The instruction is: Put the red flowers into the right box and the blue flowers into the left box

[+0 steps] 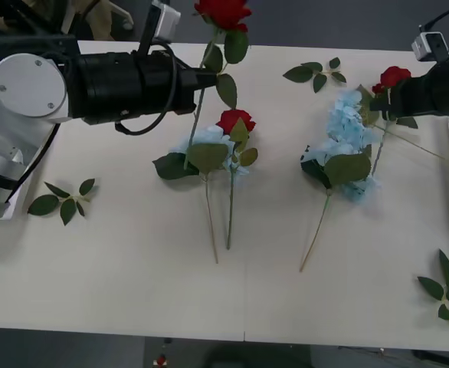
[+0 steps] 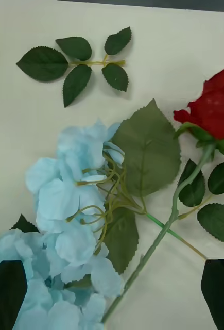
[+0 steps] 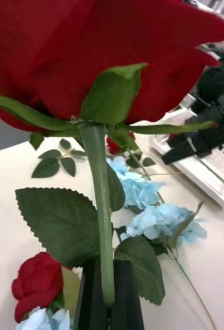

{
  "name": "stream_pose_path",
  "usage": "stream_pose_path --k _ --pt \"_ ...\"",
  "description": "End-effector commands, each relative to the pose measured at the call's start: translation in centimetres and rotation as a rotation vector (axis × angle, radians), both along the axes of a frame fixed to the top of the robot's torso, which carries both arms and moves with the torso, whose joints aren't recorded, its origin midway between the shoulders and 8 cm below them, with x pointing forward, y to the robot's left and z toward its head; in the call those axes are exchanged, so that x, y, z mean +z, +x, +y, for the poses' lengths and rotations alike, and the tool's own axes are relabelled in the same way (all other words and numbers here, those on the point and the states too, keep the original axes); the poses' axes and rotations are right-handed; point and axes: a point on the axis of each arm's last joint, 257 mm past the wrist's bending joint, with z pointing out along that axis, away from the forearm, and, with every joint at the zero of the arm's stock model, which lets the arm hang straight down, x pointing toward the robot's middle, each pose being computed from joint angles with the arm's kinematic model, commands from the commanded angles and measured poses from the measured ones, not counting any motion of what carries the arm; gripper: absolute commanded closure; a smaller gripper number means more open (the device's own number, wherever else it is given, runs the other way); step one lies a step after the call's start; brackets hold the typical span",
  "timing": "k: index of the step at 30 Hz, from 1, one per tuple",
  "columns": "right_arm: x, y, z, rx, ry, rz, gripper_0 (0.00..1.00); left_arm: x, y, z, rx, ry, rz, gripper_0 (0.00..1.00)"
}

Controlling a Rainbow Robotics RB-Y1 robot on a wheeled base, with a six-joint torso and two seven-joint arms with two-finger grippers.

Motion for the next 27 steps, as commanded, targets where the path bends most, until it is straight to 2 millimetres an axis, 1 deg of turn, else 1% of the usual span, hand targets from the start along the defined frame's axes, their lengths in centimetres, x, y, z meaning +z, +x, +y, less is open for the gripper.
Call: stream_pose_path --k 1,3,7,9,10,11,16,17,22,23,27 --pt "1.9 -0.7 -1.2 0.022 0.025 -0.046 0.00 2.2 -1.9 -0.3 -0.084 0.011 -0.117 1.00" --pt "2.0 -1.8 -1.8 0.023 0.053 -0.054 0.00 2.5 -2.8 -0.8 -0.125 0.001 -0.152 1.00" --pt "2.4 -3.7 -2.0 0.044 0.082 -0.079 0.00 3.0 -3.8 -1.5 -0.169 -0.014 -0.214 1.00" --pt "2.7 -5.2 -2.2 0.052 0.109 -0.097 0.00 3.5 -4.4 -2.1 -0.195 -0.031 -0.247 1.00" --pt "2.8 -5.7 -2.2 0.055 0.118 -0.101 0.00 3.5 -4.5 -2.3 -0.201 -0.032 -0.256 1.00" --pt "3.0 -6.7 -2.2 0.070 0.132 -0.114 0.00 3.7 -4.8 -2.6 -0.214 -0.042 -0.272 1.00" --pt "3.9 -9.2 -2.2 0.124 0.187 -0.160 0.00 4.1 -5.4 -3.6 -0.235 -0.057 -0.314 1.00" --pt "4.1 -10.0 -2.2 0.141 0.213 -0.174 0.00 4.2 -5.5 -3.8 -0.236 -0.063 -0.322 1.00" --pt "5.3 -11.9 -1.5 0.210 0.245 -0.252 0.00 5.0 -5.7 -4.6 -0.241 -0.091 -0.342 1.00" --pt "5.7 -12.3 -1.1 0.228 0.252 -0.275 0.00 5.1 -5.9 -4.8 -0.246 -0.094 -0.348 1.00" --pt "6.1 -13.5 0.5 0.286 0.251 -0.341 0.00 5.4 -6.3 -5.2 -0.258 -0.113 -0.351 1.00"
